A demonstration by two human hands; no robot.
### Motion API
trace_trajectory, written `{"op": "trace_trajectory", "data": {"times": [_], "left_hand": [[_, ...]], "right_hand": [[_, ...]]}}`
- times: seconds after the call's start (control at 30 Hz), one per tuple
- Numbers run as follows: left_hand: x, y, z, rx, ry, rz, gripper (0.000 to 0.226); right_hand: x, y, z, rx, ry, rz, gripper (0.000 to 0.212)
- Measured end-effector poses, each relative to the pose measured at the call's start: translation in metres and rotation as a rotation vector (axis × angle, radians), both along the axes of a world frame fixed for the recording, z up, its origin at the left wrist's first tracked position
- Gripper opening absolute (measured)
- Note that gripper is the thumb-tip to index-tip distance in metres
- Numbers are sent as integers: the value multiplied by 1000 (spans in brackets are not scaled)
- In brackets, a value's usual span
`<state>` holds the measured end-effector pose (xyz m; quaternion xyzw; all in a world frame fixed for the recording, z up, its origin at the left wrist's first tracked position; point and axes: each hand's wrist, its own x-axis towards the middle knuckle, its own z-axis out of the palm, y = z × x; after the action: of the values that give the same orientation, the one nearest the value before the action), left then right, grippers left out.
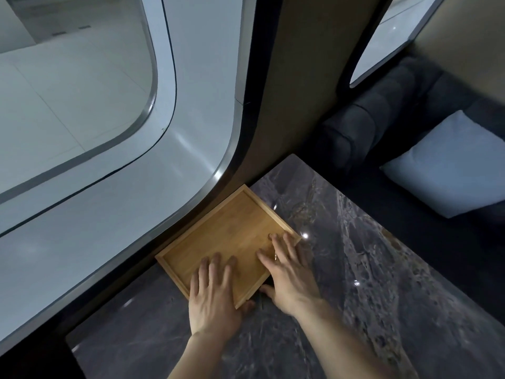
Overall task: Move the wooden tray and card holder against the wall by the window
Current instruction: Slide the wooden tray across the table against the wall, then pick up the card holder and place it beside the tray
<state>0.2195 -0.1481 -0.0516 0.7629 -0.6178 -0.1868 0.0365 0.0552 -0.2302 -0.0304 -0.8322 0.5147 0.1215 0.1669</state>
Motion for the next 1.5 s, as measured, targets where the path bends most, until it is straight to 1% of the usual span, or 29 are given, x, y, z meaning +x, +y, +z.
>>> {"op": "trace_trajectory", "data": {"times": [0.13, 0.27, 0.4, 0.5, 0.57, 0.63, 0.7, 0.8, 0.87, 0.97, 1.07, 1.17, 1.33, 1.43, 1.5], "left_hand": [[-1, 1, 7, -15, -29, -46, 106], [-13, 1, 20, -43, 4, -85, 106], [-36, 1, 30, 3, 20, -166, 105], [-69, 5, 40, 28, 33, -245, 111], [-107, 13, 51, 28, 26, -345, 109], [-126, 22, 57, 11, 43, -385, 109], [-161, 37, 69, -10, 102, -464, 110], [-216, 57, 79, -18, 153, -519, 114], [-256, 74, 86, -12, 175, -559, 118], [-326, 110, 96, 17, 170, -661, 115], [-396, 151, 103, 9, 207, -710, 116], [-462, 186, 107, 75, 254, -810, 119], [-554, 222, 96, 159, 266, -921, 101], [-602, 228, 87, 227, 284, -922, 97], [-635, 229, 83, 252, 290, -910, 91]], "right_hand": [[-12, 21, 10, 14, -29, -88, 93], [-44, 44, 21, 25, 16, -186, 101], [-86, 75, 35, 34, -25, -346, 108], [-132, 109, 45, 44, -39, -484, 110], [-171, 141, 50, 61, -26, -611, 113], [-193, 162, 50, 55, -4, -663, 114], [-229, 199, 53, 57, 3, -770, 116], [-283, 260, 51, 53, 3, -917, 117], [-321, 299, 52, 44, -17, -999, 115], [-384, 360, 57, 56, -12, -1103, 113], [-444, 417, 63, 58, -80, -1261, 109], [-499, 462, 65, 57, -120, -1381, 103], [-583, 507, 59, 28, -220, -1532, 92], [-626, 520, 50, -48, -305, -1649, 78], [-652, 524, 44, -76, -326, -1712, 71]]}}
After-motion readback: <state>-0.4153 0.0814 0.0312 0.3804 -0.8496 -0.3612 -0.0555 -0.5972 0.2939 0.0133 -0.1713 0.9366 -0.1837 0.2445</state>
